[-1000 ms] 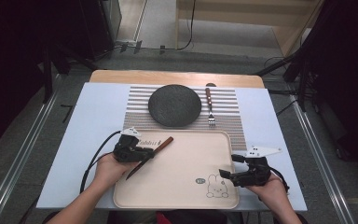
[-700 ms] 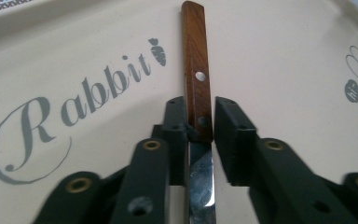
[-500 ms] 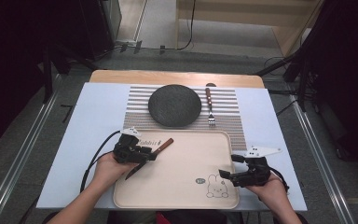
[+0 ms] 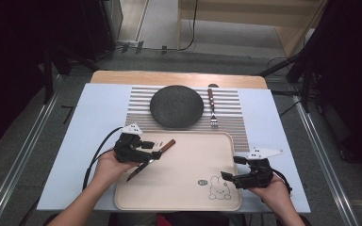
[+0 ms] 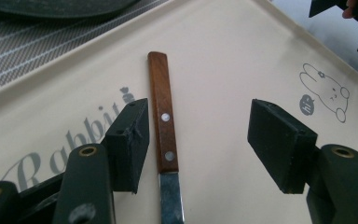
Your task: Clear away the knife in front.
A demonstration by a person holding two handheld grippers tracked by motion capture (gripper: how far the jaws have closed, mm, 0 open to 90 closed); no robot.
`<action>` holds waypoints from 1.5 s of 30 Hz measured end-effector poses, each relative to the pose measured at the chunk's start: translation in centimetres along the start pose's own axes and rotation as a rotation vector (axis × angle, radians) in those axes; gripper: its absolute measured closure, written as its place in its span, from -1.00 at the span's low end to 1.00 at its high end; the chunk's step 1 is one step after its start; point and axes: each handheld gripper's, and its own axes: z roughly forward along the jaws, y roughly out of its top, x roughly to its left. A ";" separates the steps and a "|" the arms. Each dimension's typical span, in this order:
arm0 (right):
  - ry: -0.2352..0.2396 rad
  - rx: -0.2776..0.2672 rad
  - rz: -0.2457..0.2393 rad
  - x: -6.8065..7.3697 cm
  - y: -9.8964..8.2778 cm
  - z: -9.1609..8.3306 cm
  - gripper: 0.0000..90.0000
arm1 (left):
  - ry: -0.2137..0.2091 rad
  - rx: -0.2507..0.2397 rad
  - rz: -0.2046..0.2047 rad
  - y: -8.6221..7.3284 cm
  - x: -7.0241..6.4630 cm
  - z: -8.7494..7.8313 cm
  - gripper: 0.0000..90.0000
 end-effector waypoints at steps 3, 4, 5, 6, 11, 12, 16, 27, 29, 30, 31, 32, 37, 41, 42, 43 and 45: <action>0.001 0.003 -0.001 0.0 0.0 0.0 -0.69 | 0.003 -0.007 0.026 0.4 -0.3 0.3 -0.15; 0.000 0.003 -0.001 0.0 0.0 0.0 -0.69 | 0.001 -0.012 0.035 0.5 -0.4 0.4 -0.15; 0.000 0.003 -0.001 0.0 0.0 0.0 -0.69 | 0.005 -0.018 0.036 0.7 -0.5 0.5 -0.15; 0.000 0.001 0.000 0.0 0.0 0.0 -0.69 | 0.005 -0.023 0.041 0.8 -0.5 0.6 -0.15; -0.004 0.002 0.000 0.0 -0.1 0.0 -0.69 | -0.003 -0.019 0.050 1.6 -0.8 1.5 -0.15; -0.005 0.003 0.000 0.0 -0.1 0.0 -0.69 | -0.006 -0.014 0.050 1.8 -0.8 1.7 -0.15; -0.006 0.003 0.002 0.0 -0.2 -0.1 -0.69 | -0.015 -0.004 0.048 2.3 -1.1 2.4 -0.05; -0.012 -0.002 0.006 0.0 -0.4 -0.4 -0.69 | -0.014 0.009 0.072 3.0 -1.7 3.9 0.71; -0.014 -0.001 0.007 0.0 -0.5 -0.4 -0.69 | -0.011 0.019 0.077 3.1 -1.6 4.1 0.84; -0.015 -0.002 0.008 0.0 -0.5 -0.5 -0.69 | -0.022 0.022 0.076 3.1 -1.5 4.3 0.91; -0.015 -0.002 0.009 0.0 -0.5 -0.5 -0.69 | -0.017 0.027 0.072 3.1 -1.5 4.5 0.97; -0.015 -0.003 0.009 0.0 -0.6 -0.5 -0.69 | -0.022 0.031 0.072 3.1 -1.5 4.6 0.98; -0.019 -0.003 0.010 0.0 -0.7 -0.6 -0.69 | -0.009 0.052 0.078 2.9 -1.2 5.4 0.98; -0.019 -0.002 0.010 0.1 -0.7 -0.7 -0.69 | 0.006 0.068 0.086 2.7 -0.9 6.1 0.98; -0.020 -0.001 0.010 0.1 -0.7 -0.7 -0.69 | 0.007 0.069 0.088 2.7 -0.8 6.3 0.98; -0.019 -0.002 0.011 0.1 -0.7 -0.7 -0.69 | 0.007 0.074 0.087 2.6 -0.7 6.4 0.98; -0.019 -0.003 0.012 0.1 -0.7 -0.7 -0.69 | 0.011 0.080 0.083 2.6 -0.4 6.6 0.98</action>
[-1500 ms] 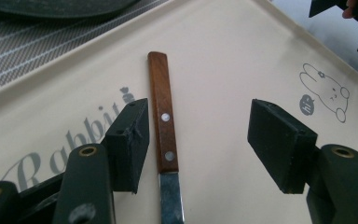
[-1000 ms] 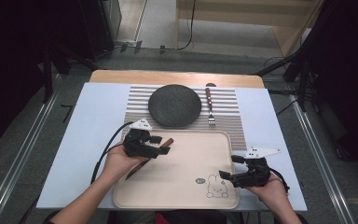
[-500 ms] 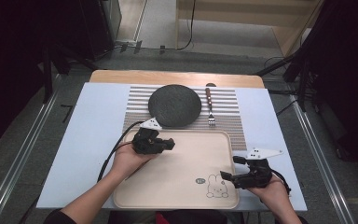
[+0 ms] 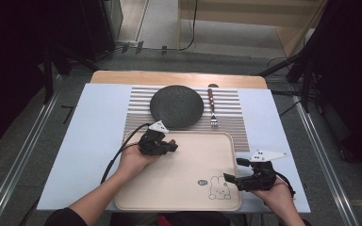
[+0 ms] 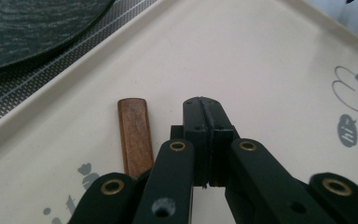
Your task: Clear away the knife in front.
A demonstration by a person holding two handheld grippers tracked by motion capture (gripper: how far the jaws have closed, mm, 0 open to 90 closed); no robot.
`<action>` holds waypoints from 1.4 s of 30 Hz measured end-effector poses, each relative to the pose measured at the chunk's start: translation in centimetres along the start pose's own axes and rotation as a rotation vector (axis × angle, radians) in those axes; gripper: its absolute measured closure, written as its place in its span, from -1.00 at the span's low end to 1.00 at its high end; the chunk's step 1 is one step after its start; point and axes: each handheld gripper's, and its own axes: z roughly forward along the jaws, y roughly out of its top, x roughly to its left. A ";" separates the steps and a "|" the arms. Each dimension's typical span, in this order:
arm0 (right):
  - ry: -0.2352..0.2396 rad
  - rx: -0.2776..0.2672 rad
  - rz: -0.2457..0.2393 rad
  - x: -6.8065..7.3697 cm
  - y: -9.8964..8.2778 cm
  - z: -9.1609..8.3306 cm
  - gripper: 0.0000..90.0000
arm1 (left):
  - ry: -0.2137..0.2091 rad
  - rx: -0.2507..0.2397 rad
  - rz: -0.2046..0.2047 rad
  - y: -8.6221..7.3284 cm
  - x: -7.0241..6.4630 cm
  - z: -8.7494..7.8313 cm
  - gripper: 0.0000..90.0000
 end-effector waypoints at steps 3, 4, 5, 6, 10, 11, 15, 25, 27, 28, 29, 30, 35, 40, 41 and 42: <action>0.001 0.000 -0.001 0.0 0.0 0.0 -0.69 | 0.009 0.010 -0.001 -0.1 0.2 0.2 0.98; 0.001 0.000 -0.002 0.0 0.0 0.0 -0.69 | 0.015 0.015 0.000 -0.1 0.3 0.3 0.98; 0.001 0.000 -0.002 0.0 0.0 0.0 -0.69 | 0.018 0.020 0.001 -0.2 0.4 0.3 0.98; 0.000 0.000 -0.003 0.0 0.0 0.0 -0.69 | 0.019 0.019 0.002 -0.2 0.4 0.3 0.98; 0.001 0.000 -0.003 0.0 0.0 0.0 -0.69 | 0.029 0.027 -0.004 -0.3 0.7 0.4 0.97; 0.002 0.000 -0.002 0.0 0.0 0.0 -0.69 | 0.029 0.028 -0.004 -0.3 0.8 0.4 0.97; 0.002 0.000 -0.004 0.0 0.0 0.0 -0.69 | 0.027 0.026 -0.014 -0.3 1.1 0.3 0.97; 0.003 0.000 -0.003 0.0 0.0 0.0 -0.69 | 0.031 0.020 -0.029 -0.4 1.5 0.0 0.97; 0.003 -0.001 -0.003 0.0 0.0 0.0 -0.69 | 0.035 0.019 -0.032 -0.5 1.6 0.0 0.97; 0.003 -0.001 -0.003 0.0 0.0 0.0 -0.69 | 0.033 0.022 -0.031 -0.5 1.7 -0.1 0.97; 0.004 -0.001 -0.003 0.0 0.0 0.0 -0.69 | 0.036 0.023 -0.032 -0.5 1.8 -0.2 0.97; 0.004 -0.001 -0.003 0.0 0.0 0.0 -0.69 | 0.040 0.022 -0.033 -0.5 1.8 -0.2 0.97; 0.003 -0.002 -0.006 0.0 0.0 0.0 -0.69 | 0.049 0.019 -0.039 -0.6 2.2 -0.5 0.97; 0.004 -0.004 -0.005 0.0 0.0 0.0 -0.69 | 0.061 0.015 -0.051 -0.8 2.7 -0.8 0.97; 0.003 -0.003 -0.004 0.0 0.0 0.0 -0.69 | 0.065 0.016 -0.051 -0.8 2.8 -0.9 0.97; 0.004 -0.003 -0.005 0.0 0.0 0.0 -0.69 | 0.065 0.015 -0.054 -0.8 2.9 -0.9 0.97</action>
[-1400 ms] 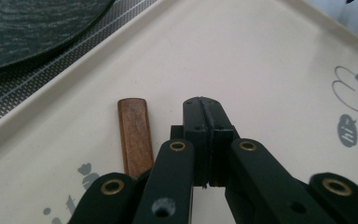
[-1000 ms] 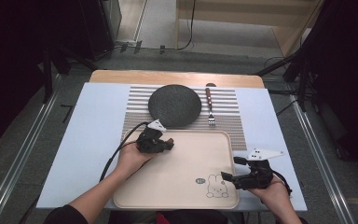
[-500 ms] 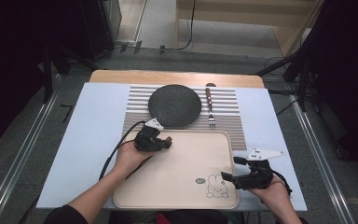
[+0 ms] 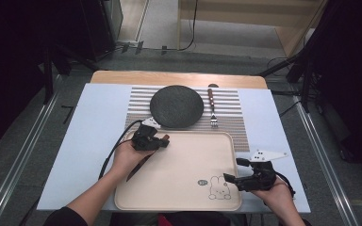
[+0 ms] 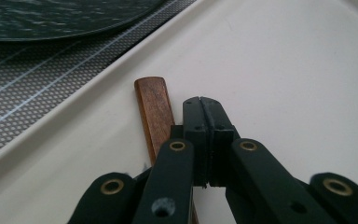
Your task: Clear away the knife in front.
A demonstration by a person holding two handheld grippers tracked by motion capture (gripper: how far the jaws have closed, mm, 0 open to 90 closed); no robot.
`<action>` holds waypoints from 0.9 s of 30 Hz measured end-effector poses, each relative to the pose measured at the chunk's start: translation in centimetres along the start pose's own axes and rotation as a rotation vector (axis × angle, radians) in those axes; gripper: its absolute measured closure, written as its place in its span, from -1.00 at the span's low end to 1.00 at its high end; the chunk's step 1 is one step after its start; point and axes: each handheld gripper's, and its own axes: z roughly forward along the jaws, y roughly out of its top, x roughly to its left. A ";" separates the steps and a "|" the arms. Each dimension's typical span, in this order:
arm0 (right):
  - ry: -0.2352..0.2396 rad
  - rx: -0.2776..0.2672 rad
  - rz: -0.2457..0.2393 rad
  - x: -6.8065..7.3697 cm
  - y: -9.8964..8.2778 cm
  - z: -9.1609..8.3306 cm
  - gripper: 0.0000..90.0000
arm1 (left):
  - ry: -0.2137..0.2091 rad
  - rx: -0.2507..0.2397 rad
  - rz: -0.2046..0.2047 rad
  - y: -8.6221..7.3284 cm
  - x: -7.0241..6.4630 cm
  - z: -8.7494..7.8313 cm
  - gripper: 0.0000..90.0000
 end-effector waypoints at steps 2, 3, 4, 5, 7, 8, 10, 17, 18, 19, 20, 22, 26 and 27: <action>0.000 0.001 -0.001 0.0 0.0 0.0 -0.69 | 0.005 -0.003 -0.007 0.0 0.2 -0.1 0.97; 0.000 0.001 -0.002 0.0 0.0 0.0 -0.69 | 0.006 -0.002 -0.008 -0.1 0.3 -0.2 0.97; 0.001 0.001 -0.001 0.0 0.0 0.0 -0.69 | 0.011 -0.003 -0.010 -0.1 0.4 -0.2 0.97; 0.001 0.001 -0.001 0.0 0.0 0.0 -0.69 | 0.009 -0.003 -0.013 -0.1 0.5 -0.3 0.97; 0.001 0.001 -0.001 0.0 0.0 0.0 -0.69 | 0.012 -0.005 -0.018 -0.2 0.7 -0.4 0.97; 0.001 0.001 -0.002 0.0 0.0 0.0 -0.69 | 0.014 -0.003 -0.019 -0.2 0.7 -0.5 0.97; 0.002 0.001 -0.002 0.0 0.0 0.0 -0.69 | 0.019 -0.004 -0.022 -0.2 0.9 -0.6 0.97; 0.006 0.000 -0.002 0.0 0.1 0.1 -0.69 | 0.031 -0.012 -0.041 -0.5 1.5 -1.2 0.97; 0.006 0.000 -0.002 0.0 0.1 0.1 -0.69 | 0.030 -0.014 -0.046 -0.5 1.6 -1.3 0.97; 0.007 0.000 -0.001 0.1 0.1 0.1 -0.69 | 0.035 -0.017 -0.052 -0.6 1.7 -1.4 0.97; 0.006 0.000 -0.003 0.0 0.1 0.1 -0.69 | 0.034 -0.017 -0.055 -0.7 1.8 -1.5 0.97; 0.008 0.003 -0.004 0.0 0.2 0.1 -0.69 | 0.037 -0.015 -0.060 -0.8 2.0 -1.7 0.97; 0.011 0.004 -0.005 0.1 0.2 0.2 -0.69 | 0.040 -0.016 -0.073 -1.0 2.3 -1.9 0.97; 0.011 0.004 -0.006 0.1 0.3 0.2 -0.69 | 0.042 -0.016 -0.075 -1.1 2.4 -2.0 0.97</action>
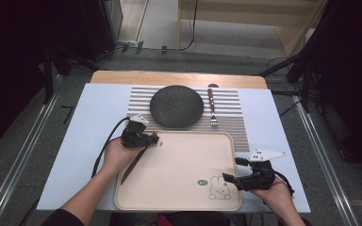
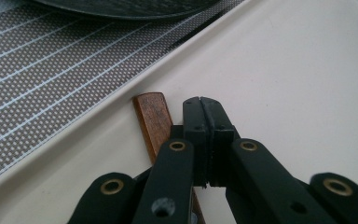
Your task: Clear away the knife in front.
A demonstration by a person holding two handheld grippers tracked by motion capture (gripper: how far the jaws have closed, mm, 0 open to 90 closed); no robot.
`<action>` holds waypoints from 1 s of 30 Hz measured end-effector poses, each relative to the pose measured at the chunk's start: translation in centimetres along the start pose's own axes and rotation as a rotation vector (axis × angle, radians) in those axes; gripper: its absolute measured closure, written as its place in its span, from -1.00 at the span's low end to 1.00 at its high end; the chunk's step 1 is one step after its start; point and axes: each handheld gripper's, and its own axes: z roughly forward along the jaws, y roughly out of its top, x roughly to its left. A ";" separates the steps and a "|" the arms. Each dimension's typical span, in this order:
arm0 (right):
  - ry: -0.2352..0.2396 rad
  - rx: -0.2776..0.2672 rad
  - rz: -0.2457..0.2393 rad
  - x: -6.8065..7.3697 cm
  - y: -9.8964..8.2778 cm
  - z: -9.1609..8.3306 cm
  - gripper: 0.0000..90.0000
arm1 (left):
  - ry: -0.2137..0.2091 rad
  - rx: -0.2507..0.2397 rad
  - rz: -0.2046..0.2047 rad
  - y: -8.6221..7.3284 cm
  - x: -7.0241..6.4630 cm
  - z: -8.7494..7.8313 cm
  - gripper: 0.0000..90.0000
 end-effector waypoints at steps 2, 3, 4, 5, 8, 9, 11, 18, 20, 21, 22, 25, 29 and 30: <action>0.002 0.001 0.000 0.0 0.0 0.0 -0.69 | 0.002 -0.001 -0.004 -0.1 0.2 -0.2 0.97; 0.003 0.000 -0.001 0.0 0.0 0.1 -0.69 | 0.006 -0.003 -0.007 -0.2 0.3 -0.3 0.97; 0.004 0.000 -0.003 0.0 0.1 0.1 -0.69 | 0.006 -0.002 -0.009 -0.2 0.4 -0.4 0.97; 0.003 -0.001 -0.004 0.0 0.1 0.1 -0.69 | 0.009 -0.004 -0.014 -0.3 0.5 -0.5 0.97; 0.006 -0.001 -0.005 0.0 0.1 0.1 -0.69 | 0.014 -0.010 -0.023 -0.5 0.8 -0.9 0.97; 0.007 0.001 -0.001 0.0 0.2 0.2 -0.69 | 0.013 -0.011 -0.027 -0.6 1.0 -1.0 0.97; 0.008 0.002 -0.005 0.0 0.2 0.2 -0.69 | 0.015 -0.015 -0.035 -0.7 1.2 -1.2 0.97; 0.012 0.002 -0.006 0.0 0.3 0.3 -0.69 | 0.023 -0.012 -0.051 -1.2 1.8 -1.9 0.97; 0.013 0.004 -0.008 0.0 0.4 0.3 -0.69 | 0.026 -0.007 -0.057 -1.4 2.0 -2.1 0.97; 0.013 0.003 -0.009 0.0 0.4 0.4 -0.69 | 0.030 -0.007 -0.057 -1.5 2.1 -2.2 0.97; 0.014 0.003 -0.008 0.0 0.4 0.4 -0.69 | 0.030 -0.007 -0.063 -1.6 2.2 -2.3 0.97; 0.017 0.003 -0.011 0.0 0.4 0.4 -0.69 | 0.035 -0.006 -0.071 -1.8 2.5 -2.7 0.97; 0.017 0.004 -0.011 0.0 0.5 0.5 -0.69 | 0.043 -0.010 -0.087 -2.2 2.9 -3.1 0.96; 0.017 0.005 -0.013 0.0 0.5 0.5 -0.69 | 0.043 -0.008 -0.091 -2.3 3.0 -3.2 0.96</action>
